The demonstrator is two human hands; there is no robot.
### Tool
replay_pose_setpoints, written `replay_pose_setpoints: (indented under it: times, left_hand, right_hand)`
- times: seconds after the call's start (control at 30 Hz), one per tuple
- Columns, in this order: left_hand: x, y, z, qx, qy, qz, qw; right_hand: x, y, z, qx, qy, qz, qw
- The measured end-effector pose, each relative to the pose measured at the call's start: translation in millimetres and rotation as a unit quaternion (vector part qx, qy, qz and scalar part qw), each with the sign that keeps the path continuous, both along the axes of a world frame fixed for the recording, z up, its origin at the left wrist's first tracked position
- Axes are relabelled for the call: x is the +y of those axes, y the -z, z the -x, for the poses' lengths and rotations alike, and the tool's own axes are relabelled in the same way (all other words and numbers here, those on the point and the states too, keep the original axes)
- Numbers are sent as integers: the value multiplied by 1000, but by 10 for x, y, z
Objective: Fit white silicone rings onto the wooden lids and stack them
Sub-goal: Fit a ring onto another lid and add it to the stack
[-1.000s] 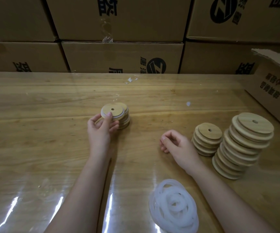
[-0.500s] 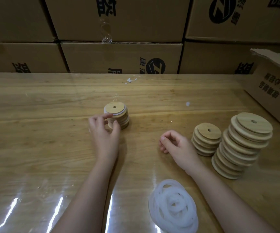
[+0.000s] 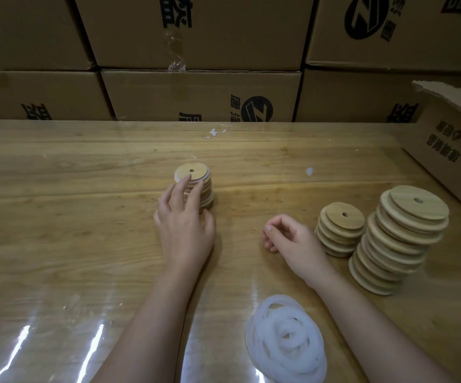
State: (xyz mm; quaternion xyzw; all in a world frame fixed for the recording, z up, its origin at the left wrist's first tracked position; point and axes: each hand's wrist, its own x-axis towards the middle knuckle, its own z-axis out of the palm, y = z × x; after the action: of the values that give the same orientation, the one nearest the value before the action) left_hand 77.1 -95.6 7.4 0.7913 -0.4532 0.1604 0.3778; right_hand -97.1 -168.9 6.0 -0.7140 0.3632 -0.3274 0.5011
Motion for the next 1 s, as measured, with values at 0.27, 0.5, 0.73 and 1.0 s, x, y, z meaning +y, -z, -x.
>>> replay_pose_setpoints:
  times: [0.27, 0.5, 0.73, 1.0]
  left_hand:
    - [17, -20, 99, 121, 212, -35, 969]
    - [24, -24, 114, 140, 224, -81, 961]
    - [10, 5, 122, 170, 203, -103, 959]
    - [-30, -128, 538, 527, 261, 22, 808]
  right_hand:
    - [140, -11, -11, 162, 123, 409, 889]
    - [99, -85, 90, 402, 206, 434, 780]
    - [46, -117, 161, 448, 198, 361, 794]
    - [100, -183, 155, 279, 157, 457, 830]
